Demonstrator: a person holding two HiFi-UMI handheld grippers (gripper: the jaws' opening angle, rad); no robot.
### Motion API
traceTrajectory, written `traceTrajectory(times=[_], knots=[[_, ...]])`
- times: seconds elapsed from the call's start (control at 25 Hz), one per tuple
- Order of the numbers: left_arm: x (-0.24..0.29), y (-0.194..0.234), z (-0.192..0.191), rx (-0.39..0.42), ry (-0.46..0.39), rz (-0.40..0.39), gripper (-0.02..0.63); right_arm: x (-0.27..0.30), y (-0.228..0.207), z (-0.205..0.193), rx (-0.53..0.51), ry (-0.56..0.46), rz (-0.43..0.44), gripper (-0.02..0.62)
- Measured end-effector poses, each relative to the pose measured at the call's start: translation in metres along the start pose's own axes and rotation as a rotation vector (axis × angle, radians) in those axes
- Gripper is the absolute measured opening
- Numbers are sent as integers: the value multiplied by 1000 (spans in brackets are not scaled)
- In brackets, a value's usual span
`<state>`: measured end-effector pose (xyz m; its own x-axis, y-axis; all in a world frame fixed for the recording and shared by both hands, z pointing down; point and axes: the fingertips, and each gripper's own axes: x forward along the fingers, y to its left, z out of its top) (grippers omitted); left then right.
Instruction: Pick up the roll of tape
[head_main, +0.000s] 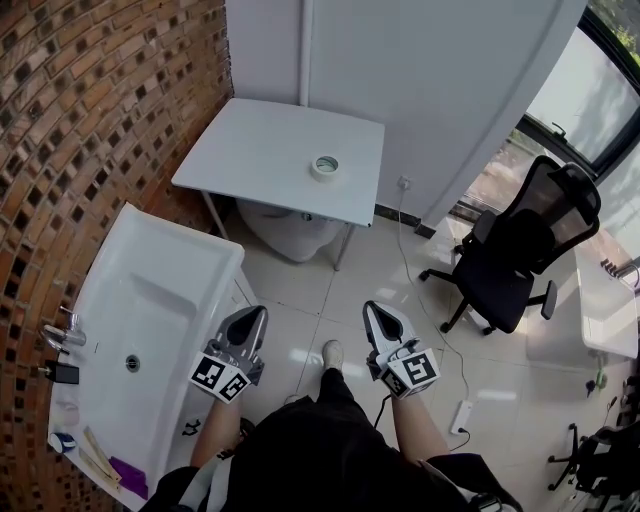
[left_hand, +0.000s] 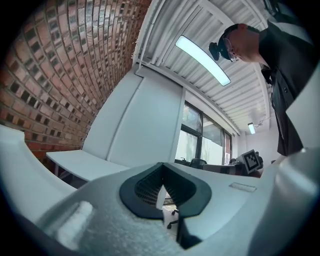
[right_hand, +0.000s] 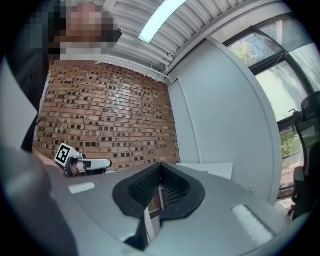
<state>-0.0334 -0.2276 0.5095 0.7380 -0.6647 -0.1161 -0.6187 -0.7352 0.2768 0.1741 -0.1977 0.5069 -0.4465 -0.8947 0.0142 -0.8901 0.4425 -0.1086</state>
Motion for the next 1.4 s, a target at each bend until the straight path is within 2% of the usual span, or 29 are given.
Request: traceTrajectory(times=[0.12, 0.4, 0.52, 0.8, 0.96, 1.2, 1.28, 1.4], knots=[[23, 8, 0, -3, -7, 8, 2, 21, -14, 12, 14, -9, 21, 3], [83, 27, 10, -9, -26, 13, 2, 63, -79, 22, -27, -40, 43, 3], [110, 29, 12, 8, -23, 7, 2, 74, -100, 35, 4, -49, 36, 3], [164, 37, 10, -17, -53, 34, 2, 91, -152, 32, -30, -48, 37, 3], [204, 28, 9, 26, -41, 6, 2, 101, -180, 44, -6, -54, 37, 3], [238, 32, 8, 28, -54, 39, 2, 107, -216, 45, -18, -47, 56, 3], [245, 31, 3, 25, -49, 47, 2, 106, -234, 36, -37, -21, 46, 4], [252, 31, -4, 32, -18, 46, 2, 107, -255, 28, -11, 11, 16, 5]])
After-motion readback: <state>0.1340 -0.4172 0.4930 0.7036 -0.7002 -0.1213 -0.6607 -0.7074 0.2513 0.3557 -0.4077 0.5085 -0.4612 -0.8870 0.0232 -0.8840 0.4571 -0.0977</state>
